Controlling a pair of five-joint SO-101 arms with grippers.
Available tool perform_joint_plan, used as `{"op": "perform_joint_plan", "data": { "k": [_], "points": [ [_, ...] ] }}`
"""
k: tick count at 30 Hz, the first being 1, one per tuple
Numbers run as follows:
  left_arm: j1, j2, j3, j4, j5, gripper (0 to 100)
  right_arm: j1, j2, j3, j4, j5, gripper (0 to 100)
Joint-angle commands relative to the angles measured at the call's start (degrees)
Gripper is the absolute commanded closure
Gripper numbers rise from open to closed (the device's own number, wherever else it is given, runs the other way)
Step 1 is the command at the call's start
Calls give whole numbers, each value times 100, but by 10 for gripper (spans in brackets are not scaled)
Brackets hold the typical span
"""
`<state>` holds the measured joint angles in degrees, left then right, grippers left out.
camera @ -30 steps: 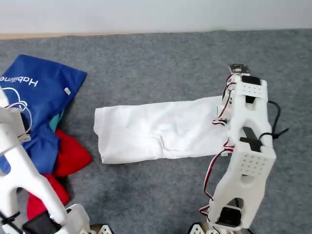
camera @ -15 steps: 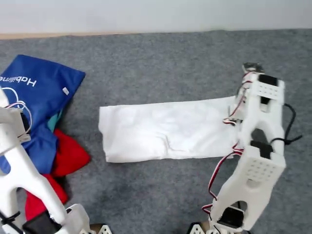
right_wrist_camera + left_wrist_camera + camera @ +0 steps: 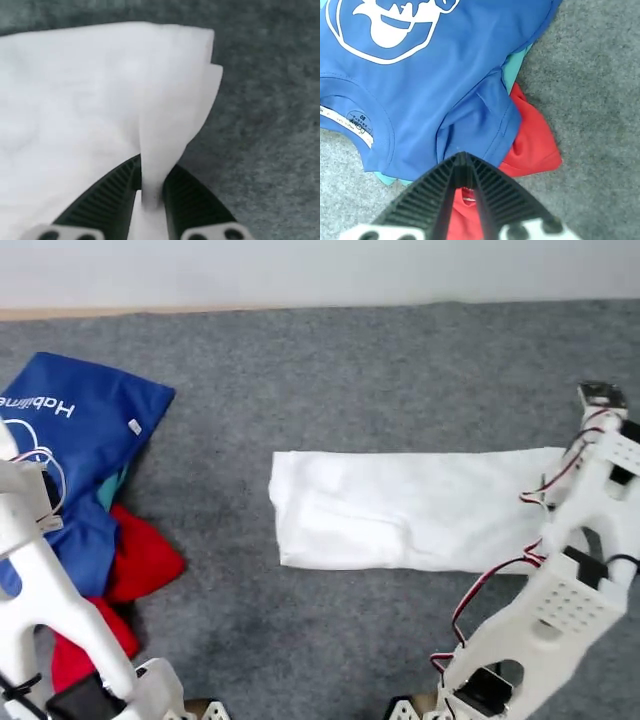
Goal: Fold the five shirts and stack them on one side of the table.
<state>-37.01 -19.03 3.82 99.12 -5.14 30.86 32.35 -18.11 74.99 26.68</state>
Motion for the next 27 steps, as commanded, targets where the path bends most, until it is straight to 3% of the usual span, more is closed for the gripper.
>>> {"op": "perform_joint_plan", "data": {
  "k": [1, 10, 15, 27],
  "points": [
    [9, -220, -180, 141, -26, 996, 57, -505, -316, 435, 123, 988],
    [26, -220, -180, 141, -26, 996, -1182, -1684, -580, 2044, 79, 988],
    [18, -220, -180, 141, -18, 996, -2158, -2220, -580, 2589, -334, 988],
    [9, -448, -171, 141, -18, 996, -4391, -2308, -607, 2510, -1240, 988]
  ]
}}
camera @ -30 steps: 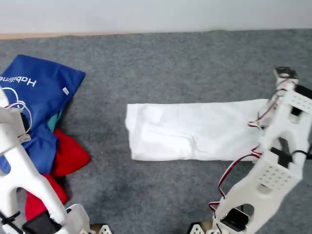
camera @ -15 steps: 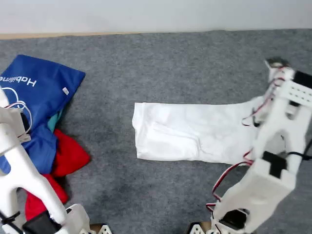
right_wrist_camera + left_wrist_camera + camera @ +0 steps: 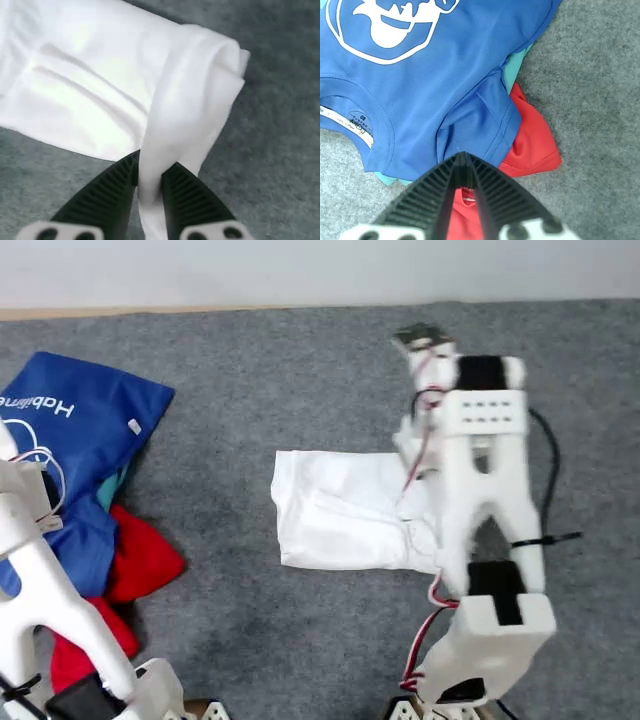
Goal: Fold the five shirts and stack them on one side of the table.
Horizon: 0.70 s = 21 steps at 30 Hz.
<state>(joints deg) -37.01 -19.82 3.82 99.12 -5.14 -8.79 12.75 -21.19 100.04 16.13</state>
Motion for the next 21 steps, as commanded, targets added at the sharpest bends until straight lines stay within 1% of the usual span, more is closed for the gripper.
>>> {"op": "perform_joint_plan", "data": {
  "k": [1, 5, 8, 12, 16, 21],
  "points": [
    [18, -492, -171, 141, -18, 996, -576, -338, -299, -75, -220, 988],
    [26, -1037, -145, 141, -26, 996, -1086, -321, -273, -312, -343, 988],
    [26, -1310, 224, 132, -26, 996, -1376, -101, -299, -347, -352, 988],
    [26, -1618, 989, 123, -26, 996, -1604, 330, -299, -409, -316, 988],
    [18, -2242, 1648, 88, -26, 996, -1824, 567, -431, -541, -185, 988],
    [26, -3191, 2176, -299, -53, 996, -1991, 831, -659, -541, -158, 988]
  ]
}}
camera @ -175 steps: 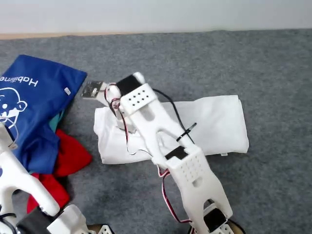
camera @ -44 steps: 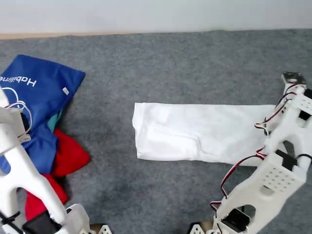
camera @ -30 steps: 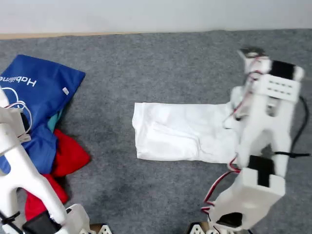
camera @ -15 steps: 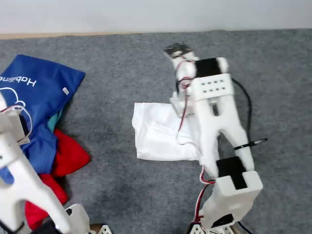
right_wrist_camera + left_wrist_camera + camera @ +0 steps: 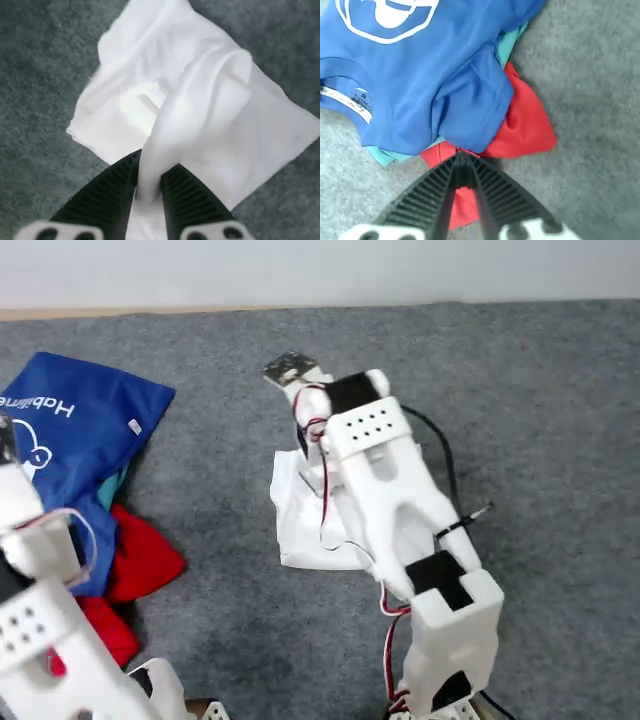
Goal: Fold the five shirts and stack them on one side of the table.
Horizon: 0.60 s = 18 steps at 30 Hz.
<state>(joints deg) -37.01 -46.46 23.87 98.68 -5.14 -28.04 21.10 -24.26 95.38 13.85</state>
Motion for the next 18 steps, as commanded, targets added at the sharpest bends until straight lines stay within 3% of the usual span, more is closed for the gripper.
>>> {"op": "perform_joint_plan", "data": {
  "k": [1, 5, 18],
  "points": [
    [26, -651, 295, -325, -149, 996, -66, 40, -387, -75, 70, 988],
    [0, -818, 716, -316, -510, 996, -84, 171, -589, -66, 53, 988],
    [0, -835, 822, -316, -492, 996, -295, 954, -1327, -75, 79, 988]
  ]
}}
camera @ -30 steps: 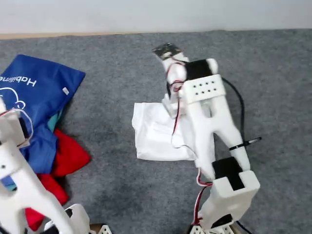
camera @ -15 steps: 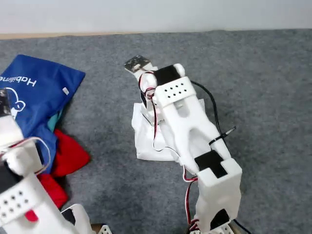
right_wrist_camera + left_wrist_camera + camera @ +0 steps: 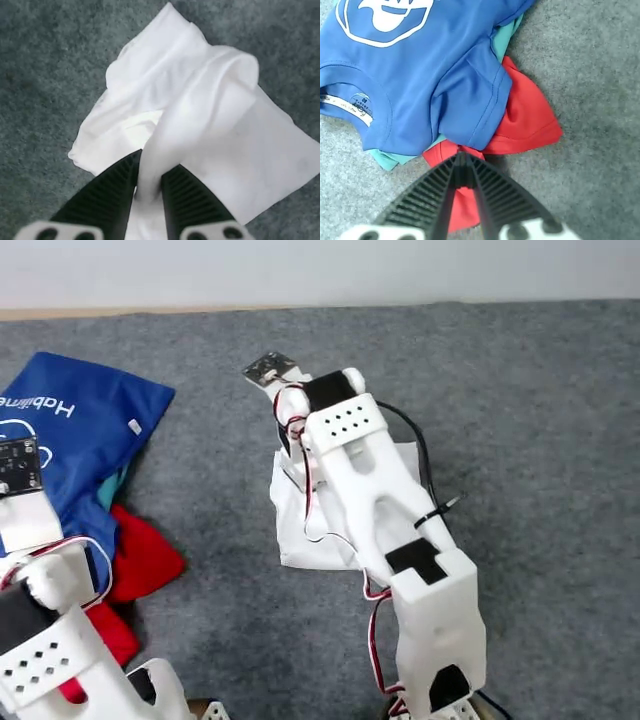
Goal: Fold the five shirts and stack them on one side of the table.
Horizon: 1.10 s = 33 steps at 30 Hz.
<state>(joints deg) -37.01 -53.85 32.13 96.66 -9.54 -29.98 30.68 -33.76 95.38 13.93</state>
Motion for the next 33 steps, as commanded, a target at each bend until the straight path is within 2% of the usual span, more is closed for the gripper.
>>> {"op": "perform_joint_plan", "data": {
  "k": [1, 7, 13, 15, 22, 27, 33],
  "points": [
    [0, -97, -4, -114, -53, 996, -119, 48, -431, -92, 70, 988],
    [0, -97, 13, -114, -44, 996, -163, 479, -1046, -57, 132, 977],
    [0, -97, 13, -105, -35, 996, -224, 620, -1451, 312, 404, 802],
    [0, -97, 13, -105, -35, 996, -303, 593, -1662, 497, 413, 778],
    [0, -97, 13, -105, -35, 996, -567, 391, -2286, 743, 431, 779],
    [0, -97, 13, -105, -35, 996, -145, 303, -2180, 752, 642, 789],
    [0, -97, 13, -105, -35, 996, 611, 321, -1574, 743, 958, 983]
  ]
}}
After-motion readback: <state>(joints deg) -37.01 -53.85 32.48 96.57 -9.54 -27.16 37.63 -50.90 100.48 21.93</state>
